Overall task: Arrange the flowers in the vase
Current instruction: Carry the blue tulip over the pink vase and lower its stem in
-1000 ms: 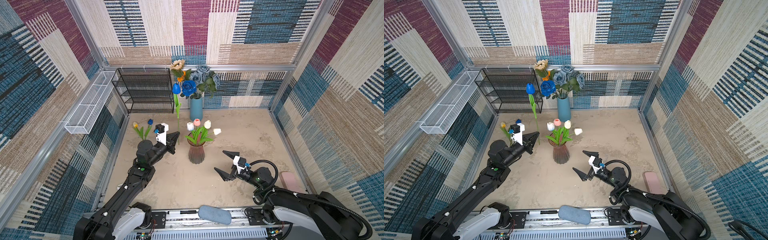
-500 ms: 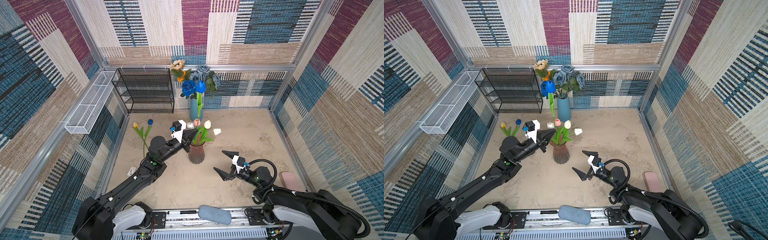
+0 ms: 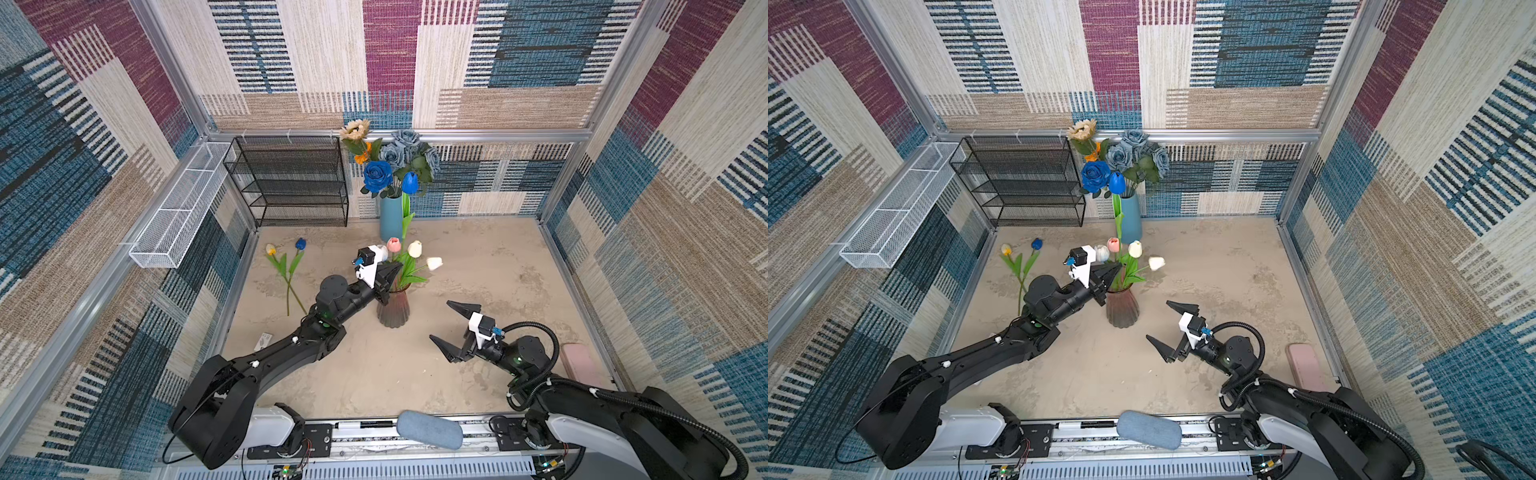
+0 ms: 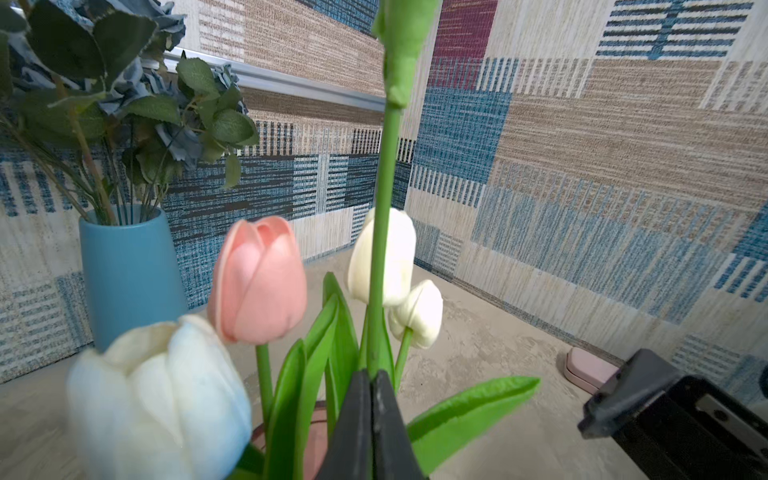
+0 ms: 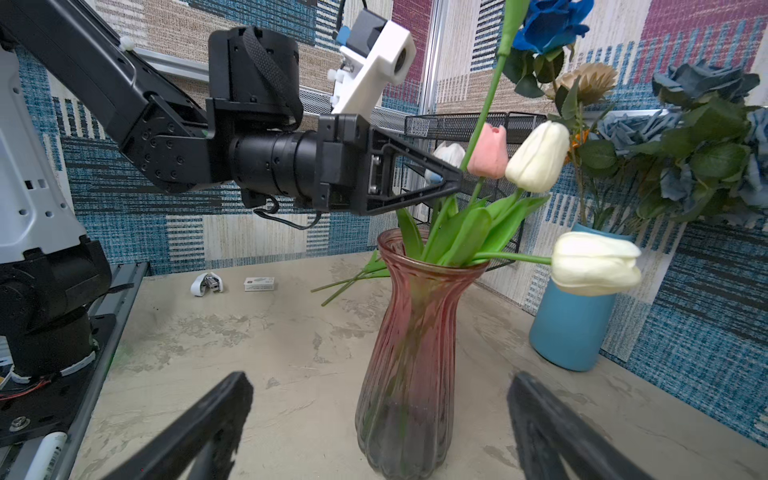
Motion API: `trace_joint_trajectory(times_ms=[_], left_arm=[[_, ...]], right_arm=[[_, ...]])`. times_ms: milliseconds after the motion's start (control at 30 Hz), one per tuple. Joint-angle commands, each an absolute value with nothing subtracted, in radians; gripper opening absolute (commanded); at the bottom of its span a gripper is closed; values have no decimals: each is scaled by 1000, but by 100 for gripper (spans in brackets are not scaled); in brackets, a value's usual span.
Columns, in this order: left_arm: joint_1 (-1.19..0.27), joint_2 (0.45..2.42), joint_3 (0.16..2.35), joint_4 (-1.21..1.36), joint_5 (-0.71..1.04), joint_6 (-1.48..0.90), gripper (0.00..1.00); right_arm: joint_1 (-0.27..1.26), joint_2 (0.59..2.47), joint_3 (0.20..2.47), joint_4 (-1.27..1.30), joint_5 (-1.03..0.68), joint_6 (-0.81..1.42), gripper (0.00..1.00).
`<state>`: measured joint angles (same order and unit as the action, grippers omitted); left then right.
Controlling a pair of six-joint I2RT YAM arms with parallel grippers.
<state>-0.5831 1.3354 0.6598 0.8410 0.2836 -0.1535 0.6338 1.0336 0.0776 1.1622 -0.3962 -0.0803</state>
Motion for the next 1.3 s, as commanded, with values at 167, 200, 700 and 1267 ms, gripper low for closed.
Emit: trace_joint_trajectory(times_ms=[167, 200, 700, 1267], left_arm=[[-592, 1342, 619, 902, 241, -106, 0], [-594, 1338, 617, 894, 239, -102, 0], [-615, 1336, 580, 876, 217, -41, 22], [-612, 1116, 602, 699, 158, 16, 34]], right_arm=[[635, 1049, 80, 1196, -391, -80, 99], [634, 1051, 79, 1198, -388, -81, 100], [634, 1073, 87, 1204, -394, -80, 100], [635, 1091, 91, 1211, -393, -78, 100]])
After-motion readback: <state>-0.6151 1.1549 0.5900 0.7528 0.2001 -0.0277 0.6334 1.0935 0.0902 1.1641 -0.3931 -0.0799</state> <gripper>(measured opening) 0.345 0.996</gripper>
